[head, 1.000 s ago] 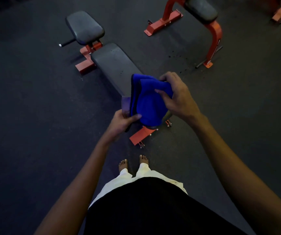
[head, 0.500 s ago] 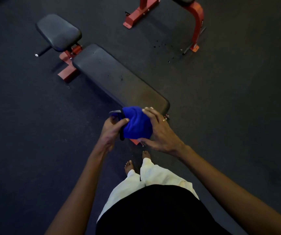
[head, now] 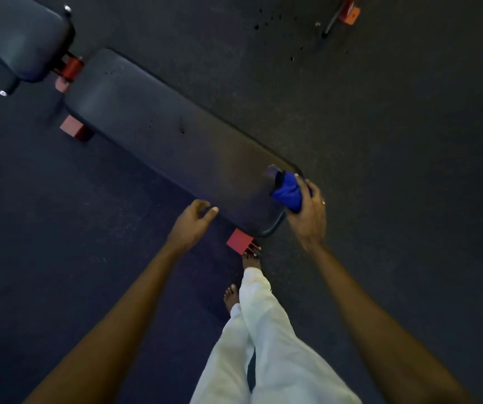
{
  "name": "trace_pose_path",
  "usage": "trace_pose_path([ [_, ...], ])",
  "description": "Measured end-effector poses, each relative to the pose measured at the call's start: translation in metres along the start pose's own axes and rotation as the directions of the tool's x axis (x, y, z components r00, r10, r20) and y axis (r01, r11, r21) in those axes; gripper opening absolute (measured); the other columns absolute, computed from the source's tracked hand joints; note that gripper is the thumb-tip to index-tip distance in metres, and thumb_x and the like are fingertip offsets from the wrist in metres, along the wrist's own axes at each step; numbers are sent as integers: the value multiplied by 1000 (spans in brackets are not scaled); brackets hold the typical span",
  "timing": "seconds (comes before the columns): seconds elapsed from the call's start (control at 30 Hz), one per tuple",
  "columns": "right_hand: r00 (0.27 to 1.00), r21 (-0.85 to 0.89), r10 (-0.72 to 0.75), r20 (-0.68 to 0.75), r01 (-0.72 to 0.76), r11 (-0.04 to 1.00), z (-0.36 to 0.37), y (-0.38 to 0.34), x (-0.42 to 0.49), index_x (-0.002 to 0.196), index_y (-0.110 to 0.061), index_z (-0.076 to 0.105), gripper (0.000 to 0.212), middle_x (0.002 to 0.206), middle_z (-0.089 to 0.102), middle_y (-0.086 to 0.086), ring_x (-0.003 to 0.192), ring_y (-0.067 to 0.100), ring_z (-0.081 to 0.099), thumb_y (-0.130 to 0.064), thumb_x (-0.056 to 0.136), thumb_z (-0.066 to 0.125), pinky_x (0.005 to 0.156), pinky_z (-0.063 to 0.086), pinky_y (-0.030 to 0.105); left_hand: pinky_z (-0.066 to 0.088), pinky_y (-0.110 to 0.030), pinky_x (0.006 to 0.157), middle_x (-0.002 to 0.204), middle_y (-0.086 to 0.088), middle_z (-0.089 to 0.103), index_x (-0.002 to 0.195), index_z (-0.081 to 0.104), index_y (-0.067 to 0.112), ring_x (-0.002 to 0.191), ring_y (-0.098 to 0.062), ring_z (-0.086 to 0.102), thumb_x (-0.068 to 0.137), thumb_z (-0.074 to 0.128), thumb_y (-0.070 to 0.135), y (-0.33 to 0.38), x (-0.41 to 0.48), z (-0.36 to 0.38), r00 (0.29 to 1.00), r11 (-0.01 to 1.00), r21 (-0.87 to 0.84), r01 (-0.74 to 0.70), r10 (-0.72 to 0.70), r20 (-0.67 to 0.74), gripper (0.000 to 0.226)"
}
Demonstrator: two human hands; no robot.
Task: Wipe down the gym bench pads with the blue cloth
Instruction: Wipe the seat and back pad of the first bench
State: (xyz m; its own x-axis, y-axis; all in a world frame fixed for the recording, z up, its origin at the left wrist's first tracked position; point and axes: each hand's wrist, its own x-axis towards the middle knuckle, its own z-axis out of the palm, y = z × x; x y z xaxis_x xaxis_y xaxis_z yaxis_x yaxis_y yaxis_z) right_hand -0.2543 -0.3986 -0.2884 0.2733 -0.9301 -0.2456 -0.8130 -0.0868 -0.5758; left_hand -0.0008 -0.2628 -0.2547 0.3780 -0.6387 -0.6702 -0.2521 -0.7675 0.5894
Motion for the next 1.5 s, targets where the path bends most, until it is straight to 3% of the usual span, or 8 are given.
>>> trace_pose_path([
  [0.2, 951, -201, -15, 309, 81, 976, 118, -7, 39, 160, -45, 9, 108, 170, -9, 10, 153, 42, -16, -92, 72, 49, 117, -13, 58, 37, -51, 114, 157, -24, 37, 153, 42, 7, 140, -42, 42, 103, 56, 29, 5, 156, -5, 964, 790, 561, -246, 258, 59, 56],
  [0.4, 992, -328, -115, 59, 128, 936, 156, -1, 79, 157, -42, 29, 72, 167, 24, 6, 154, 40, 11, -64, 92, 51, 120, 13, 65, 19, -51, 124, 167, -22, 16, 163, 21, 16, 154, -40, 18, 109, 39, 32, 36, 255, -7, 850, 469, 745, -475, 462, 251, 59],
  [0.6, 958, -185, 214, -193, -250, 950, 146, 11, 76, 158, -39, 28, 71, 167, 22, 4, 156, 35, 7, -60, 94, 53, 122, 11, 64, 13, -50, 125, 168, -21, 15, 164, 13, 19, 155, -38, 13, 109, 29, 44, 51, 315, -21, 785, 322, 758, -567, 488, 380, 62],
  [0.73, 954, -202, 223, -201, -264, 943, 177, -17, 67, 159, -39, 27, 77, 168, 20, 5, 156, 38, 3, -72, 92, 48, 122, 1, 63, 6, -48, 126, 167, -18, 20, 164, 13, 20, 156, -33, 13, 107, 19, 54, 46, 334, -18, 712, 248, 727, -640, 546, 441, 66],
  [0.9, 964, -264, 145, -225, -203, 943, 178, -21, 111, 153, -41, 37, 67, 163, 32, 1, 155, 32, 14, -63, 92, 53, 123, 8, 61, 7, -47, 127, 164, -13, 31, 163, 21, 21, 155, -29, 20, 108, 24, 51, 32, 342, -18, 655, 213, 734, -644, 649, 387, 63],
  [1.13, 680, 30, 565, -467, -627, 779, 183, -27, 100, 151, -41, 41, 66, 161, 33, 3, 154, 35, 13, -64, 91, 56, 121, 10, 65, 12, -48, 127, 159, -12, 38, 159, 31, 20, 152, -28, 26, 108, 30, 48, 28, 349, -16, 590, 206, 702, -682, 721, 362, 59],
  [1.37, 859, -142, 351, -373, -427, 893, 177, -32, 158, 143, -35, 52, 59, 153, 45, 0, 152, 30, 22, -63, 92, 54, 123, 10, 60, 13, -47, 126, 158, -13, 40, 159, 33, 20, 151, -29, 28, 107, 35, 44, 26, 353, -16, 590, 224, 694, -684, 729, 346, 57],
  [1.5, 647, 79, 588, -486, -638, 766, 176, -10, 92, 144, -33, 50, 60, 155, 43, 0, 152, 31, 23, -61, 91, 57, 119, 21, 64, 13, -47, 126, 158, -12, 40, 159, 33, 21, 152, -28, 28, 108, 31, 46, 27, 353, -15, 596, 219, 700, -679, 722, 352, 57],
])
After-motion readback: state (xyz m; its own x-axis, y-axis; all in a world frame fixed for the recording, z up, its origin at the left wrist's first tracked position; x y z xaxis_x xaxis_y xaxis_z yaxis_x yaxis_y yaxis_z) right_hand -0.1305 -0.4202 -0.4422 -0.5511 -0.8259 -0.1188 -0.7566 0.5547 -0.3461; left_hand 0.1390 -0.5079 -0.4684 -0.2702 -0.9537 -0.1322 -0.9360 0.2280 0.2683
